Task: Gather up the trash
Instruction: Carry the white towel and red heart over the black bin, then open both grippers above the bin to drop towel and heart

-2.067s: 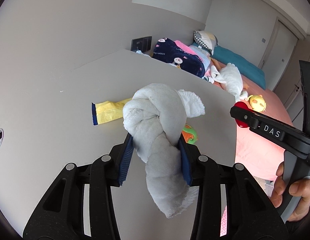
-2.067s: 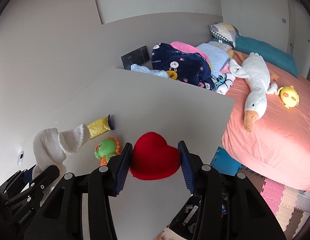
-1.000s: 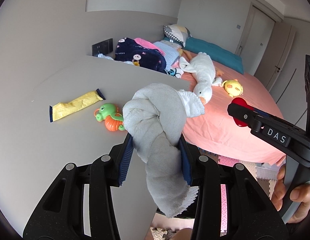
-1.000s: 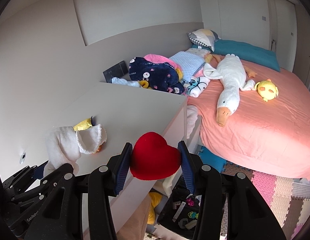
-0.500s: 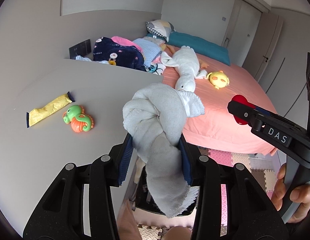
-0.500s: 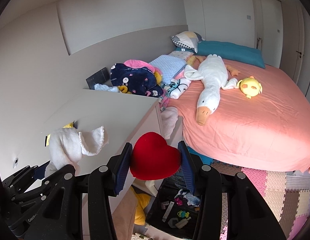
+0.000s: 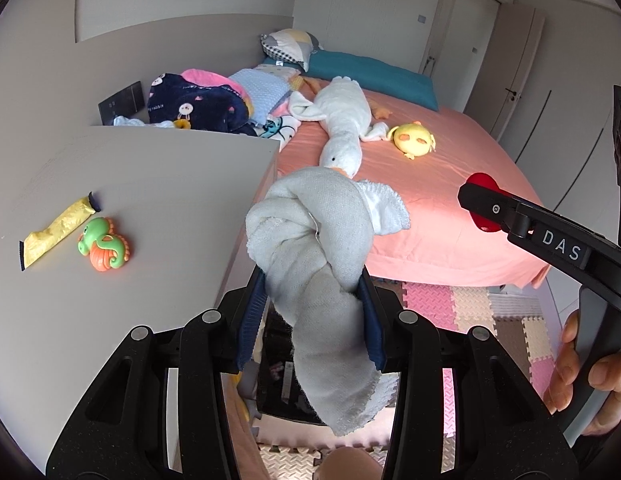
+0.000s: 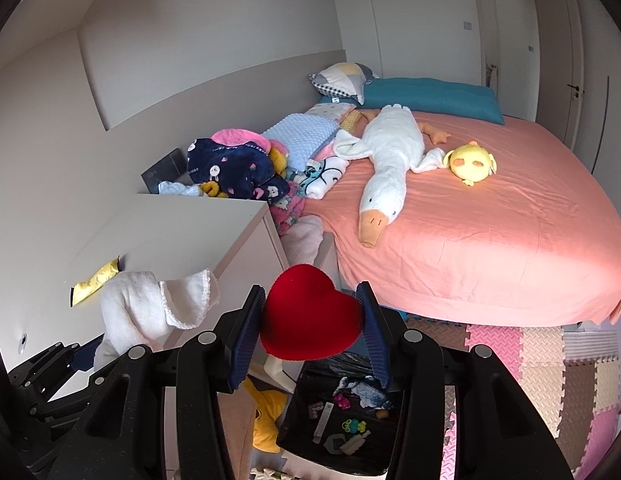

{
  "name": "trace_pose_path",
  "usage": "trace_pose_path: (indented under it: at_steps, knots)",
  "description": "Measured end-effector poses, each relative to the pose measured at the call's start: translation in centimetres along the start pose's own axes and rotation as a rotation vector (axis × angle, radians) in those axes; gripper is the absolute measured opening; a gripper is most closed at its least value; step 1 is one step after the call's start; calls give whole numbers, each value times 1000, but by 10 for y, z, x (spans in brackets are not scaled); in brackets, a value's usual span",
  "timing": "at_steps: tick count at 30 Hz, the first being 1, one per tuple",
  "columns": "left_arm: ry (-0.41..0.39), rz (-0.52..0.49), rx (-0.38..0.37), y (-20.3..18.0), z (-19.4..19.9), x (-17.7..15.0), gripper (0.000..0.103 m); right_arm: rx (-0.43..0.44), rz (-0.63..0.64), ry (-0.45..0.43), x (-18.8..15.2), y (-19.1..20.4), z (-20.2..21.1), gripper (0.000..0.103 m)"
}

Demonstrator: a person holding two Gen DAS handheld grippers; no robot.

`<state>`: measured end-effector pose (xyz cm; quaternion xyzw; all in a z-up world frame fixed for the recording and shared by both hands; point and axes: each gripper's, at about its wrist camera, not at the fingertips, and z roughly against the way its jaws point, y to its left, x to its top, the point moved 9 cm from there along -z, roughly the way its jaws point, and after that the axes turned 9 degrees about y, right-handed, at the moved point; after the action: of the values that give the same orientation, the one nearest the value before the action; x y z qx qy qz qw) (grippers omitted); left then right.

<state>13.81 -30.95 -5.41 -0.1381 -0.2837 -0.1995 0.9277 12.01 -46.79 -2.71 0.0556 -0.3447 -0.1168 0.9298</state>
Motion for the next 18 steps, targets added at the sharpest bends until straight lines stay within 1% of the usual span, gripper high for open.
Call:
trace_pose_path:
  at_steps: [5,8,9,10,11,12,13,14,18]
  knots:
    - [13,-34,-13,-17,-6,1,43,-17,-16,-5,2,-15,4,49]
    - [25,-57,-17,-24,-10,0,45,-28,-28,-2,2,-25,3,49]
    - [32,-66,-18,-25,-12,-1,50,-32,-34,1,2,-28,2,49]
    - [46,-79,-21,-27,-15,-2,55,-38,-35,8,2,-31,1,52]
    - [57,-90,-6,-27,-17,-3,78,-54,-33,20,2,-33,-2,75]
    - [44,-92,34,-24,-17,-2,98,-82,-41,19,3,-38,-3,91]
    - [19,-95,72,-21,-15,-1,97,-106,-55,1,5,-43,-1,91]
    - [16,-99,88,-19,-14,-1,97,-109,-64,-10,6,-45,1,91]
    - [26,-63,73,-7,-13,1,97,-98,-84,-7,9,-51,-1,91]
